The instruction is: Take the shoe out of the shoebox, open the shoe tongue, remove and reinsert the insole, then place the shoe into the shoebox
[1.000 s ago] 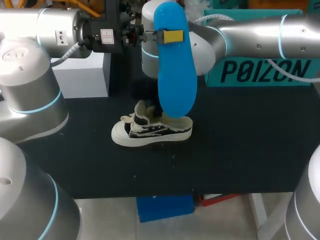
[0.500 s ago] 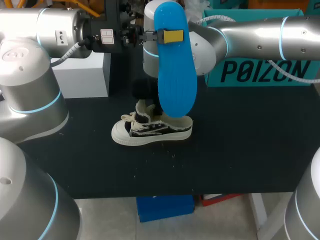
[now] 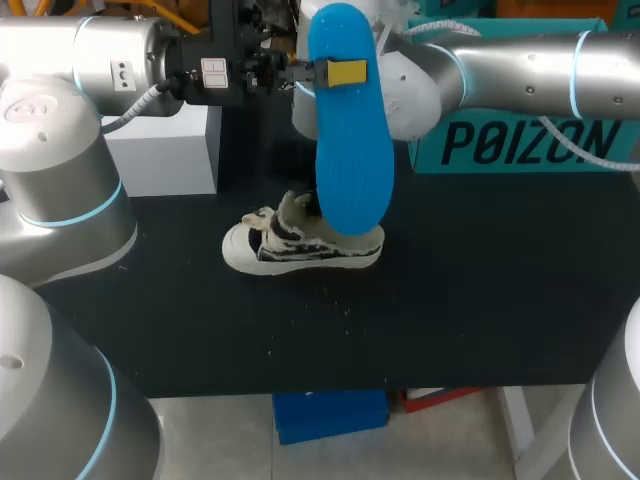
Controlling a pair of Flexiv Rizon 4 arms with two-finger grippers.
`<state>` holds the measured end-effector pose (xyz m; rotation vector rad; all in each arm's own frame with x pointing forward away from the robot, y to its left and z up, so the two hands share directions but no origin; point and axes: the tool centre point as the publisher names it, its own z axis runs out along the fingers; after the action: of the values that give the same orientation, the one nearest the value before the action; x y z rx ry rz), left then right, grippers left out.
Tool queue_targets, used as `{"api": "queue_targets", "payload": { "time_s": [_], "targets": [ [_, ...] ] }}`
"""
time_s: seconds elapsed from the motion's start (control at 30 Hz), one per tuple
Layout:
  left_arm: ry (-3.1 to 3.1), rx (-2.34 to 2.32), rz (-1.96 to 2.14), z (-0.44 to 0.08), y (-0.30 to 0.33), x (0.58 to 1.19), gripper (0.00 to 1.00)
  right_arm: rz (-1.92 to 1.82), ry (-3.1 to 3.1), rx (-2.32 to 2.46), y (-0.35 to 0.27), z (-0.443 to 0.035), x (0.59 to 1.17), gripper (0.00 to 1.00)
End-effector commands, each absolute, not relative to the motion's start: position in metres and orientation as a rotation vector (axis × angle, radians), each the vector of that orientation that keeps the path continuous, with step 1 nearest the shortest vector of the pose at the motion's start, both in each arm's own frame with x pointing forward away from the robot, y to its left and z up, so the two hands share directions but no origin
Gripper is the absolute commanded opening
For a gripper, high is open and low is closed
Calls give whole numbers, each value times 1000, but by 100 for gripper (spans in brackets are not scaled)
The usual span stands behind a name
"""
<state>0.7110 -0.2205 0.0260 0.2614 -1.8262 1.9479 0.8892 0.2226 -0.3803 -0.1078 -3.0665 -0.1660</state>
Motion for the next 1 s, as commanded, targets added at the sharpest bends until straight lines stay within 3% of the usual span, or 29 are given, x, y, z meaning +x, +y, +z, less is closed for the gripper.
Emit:
{"api": "queue_targets", "payload": {
  "time_s": [0.03, 0.23, 0.53, 1.0],
  "targets": [
    [-1828, 265, 1951, 25, -222, 710, 0, -121, -3128, -384, 191, -325, 890, 0],
    [-1828, 265, 1951, 25, -222, 710, 0, -104, -3046, -981, 178, -303, 897, 0],
    [-1828, 265, 1951, 25, -222, 710, 0, 55, -2627, -1953, 178, -306, 889, 0],
    [-1828, 265, 1951, 25, -222, 710, 0, -64, -2085, -2486, 179, -318, 872, 0]
  ]
}}
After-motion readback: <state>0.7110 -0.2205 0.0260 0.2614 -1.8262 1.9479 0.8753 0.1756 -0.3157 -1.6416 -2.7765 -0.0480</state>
